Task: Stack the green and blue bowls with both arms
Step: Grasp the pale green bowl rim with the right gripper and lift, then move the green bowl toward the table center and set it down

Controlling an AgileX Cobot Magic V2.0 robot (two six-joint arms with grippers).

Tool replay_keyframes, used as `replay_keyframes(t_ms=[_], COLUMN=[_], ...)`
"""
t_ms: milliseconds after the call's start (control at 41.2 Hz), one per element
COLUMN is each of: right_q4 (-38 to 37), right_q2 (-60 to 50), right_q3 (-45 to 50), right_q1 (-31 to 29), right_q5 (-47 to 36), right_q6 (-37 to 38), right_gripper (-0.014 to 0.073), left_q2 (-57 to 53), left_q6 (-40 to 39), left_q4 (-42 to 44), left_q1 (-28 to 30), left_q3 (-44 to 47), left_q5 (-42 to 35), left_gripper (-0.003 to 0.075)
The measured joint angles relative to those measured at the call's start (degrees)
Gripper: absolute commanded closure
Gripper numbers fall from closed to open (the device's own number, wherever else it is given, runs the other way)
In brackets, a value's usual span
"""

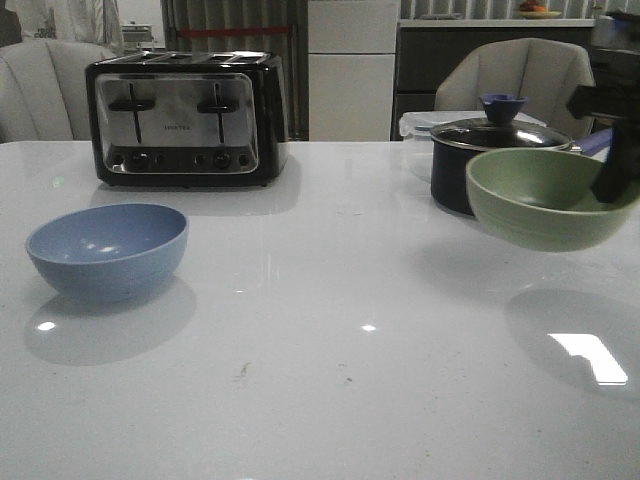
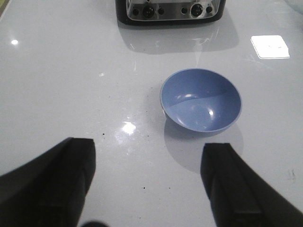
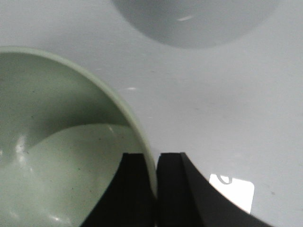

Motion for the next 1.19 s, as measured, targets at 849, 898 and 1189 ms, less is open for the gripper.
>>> replay_keyframes(t_ms=[849,898,1189], right_q4=[0.6,0.7,0.7], right_q2=[8.4,8.4,6.2], right_q3=[0.0,0.0,0.3], right_q1=[26.2,26.2,26.2], right_q5=[-1.6,-1.7,-1.9], right_q6=[-0.1,-0.1,-0.1], right_gripper=[0.0325,0.0260,0.0189], left_q2=[0.0,0.0,0.0], left_q6=[0.0,0.0,0.0], left_q4=[0.0,0.0,0.0], left_q1=[0.0,0.0,0.0], left_q3=[0.0,0.0,0.0], left_q5=[0.0,0.0,0.0], left_gripper=[0.0193,0.0193,0.0193])
